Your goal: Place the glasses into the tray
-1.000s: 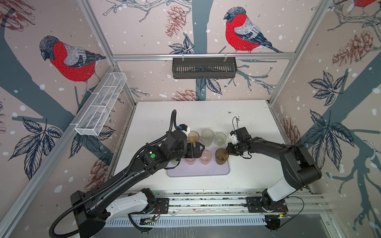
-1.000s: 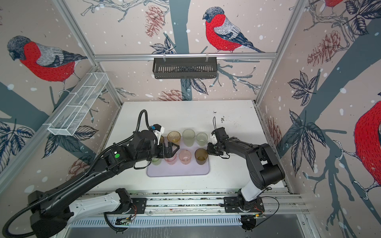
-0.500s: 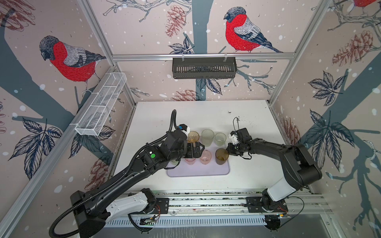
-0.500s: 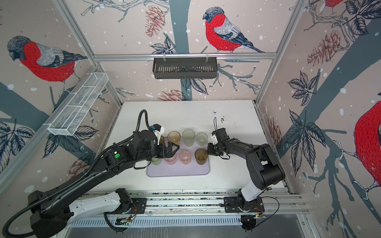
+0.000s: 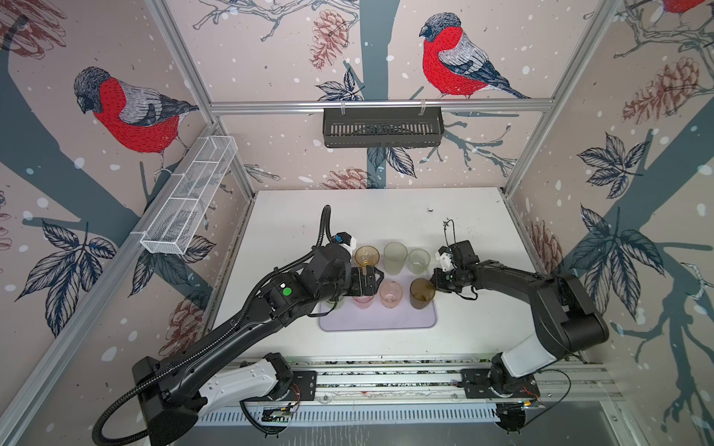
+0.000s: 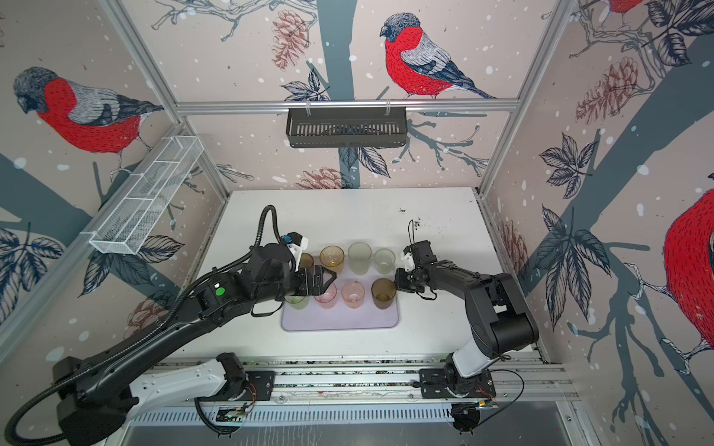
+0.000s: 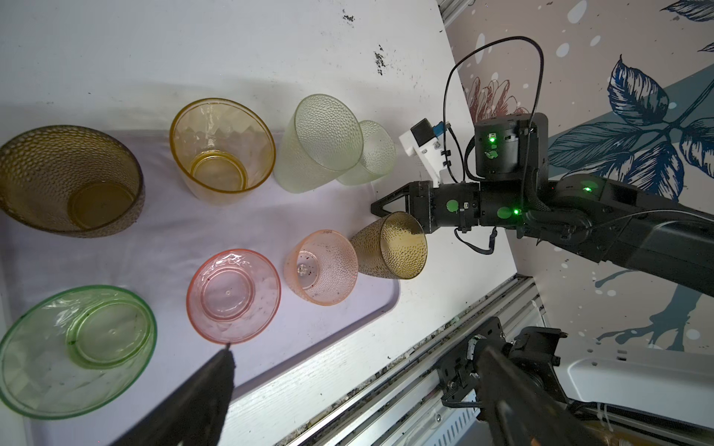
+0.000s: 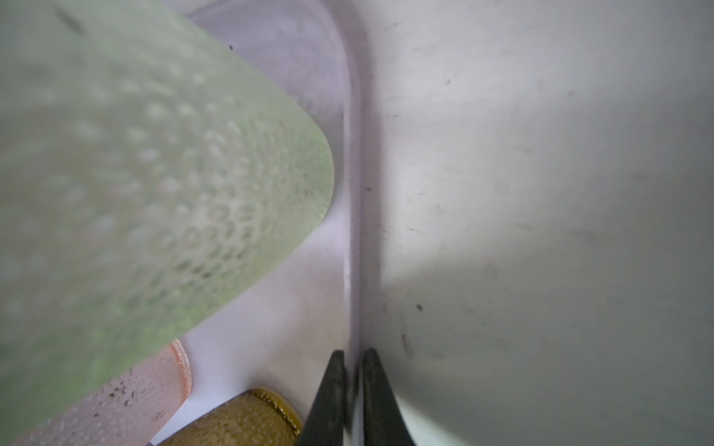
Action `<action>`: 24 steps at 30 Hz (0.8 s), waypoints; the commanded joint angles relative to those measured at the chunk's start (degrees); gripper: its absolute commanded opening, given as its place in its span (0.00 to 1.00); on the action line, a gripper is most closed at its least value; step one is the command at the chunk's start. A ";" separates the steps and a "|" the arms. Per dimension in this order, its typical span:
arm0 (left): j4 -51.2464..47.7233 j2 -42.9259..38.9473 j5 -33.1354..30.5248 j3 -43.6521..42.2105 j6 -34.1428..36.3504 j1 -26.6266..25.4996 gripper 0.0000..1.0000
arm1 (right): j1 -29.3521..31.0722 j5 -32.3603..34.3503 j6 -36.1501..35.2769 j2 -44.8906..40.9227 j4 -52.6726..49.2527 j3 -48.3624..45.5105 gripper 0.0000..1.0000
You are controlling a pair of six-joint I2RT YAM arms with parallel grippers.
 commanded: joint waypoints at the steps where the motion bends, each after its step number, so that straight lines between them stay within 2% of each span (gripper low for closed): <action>1: 1.06 0.13 0.11 0.63 -0.53 0.15 0.98 | -0.81 2.43 -1.75 -0.38 -3.32 -0.17 0.13; 5: 1.24 0.21 0.11 0.53 -0.53 0.15 0.98 | -1.45 2.36 -2.40 -0.48 -3.76 0.10 0.15; 11: 1.36 0.30 -0.02 0.55 -0.71 0.11 0.98 | -1.38 2.86 -2.57 -2.64 -3.32 -0.49 0.26; 16: 1.03 -0.05 -0.48 0.55 -0.79 0.13 0.98 | -1.92 4.17 -3.35 -5.03 -4.78 -0.38 0.30; 24: -0.68 -0.49 -1.92 1.32 -0.40 0.62 0.98 | -3.11 7.09 -3.35 -14.78 -7.98 -0.52 0.37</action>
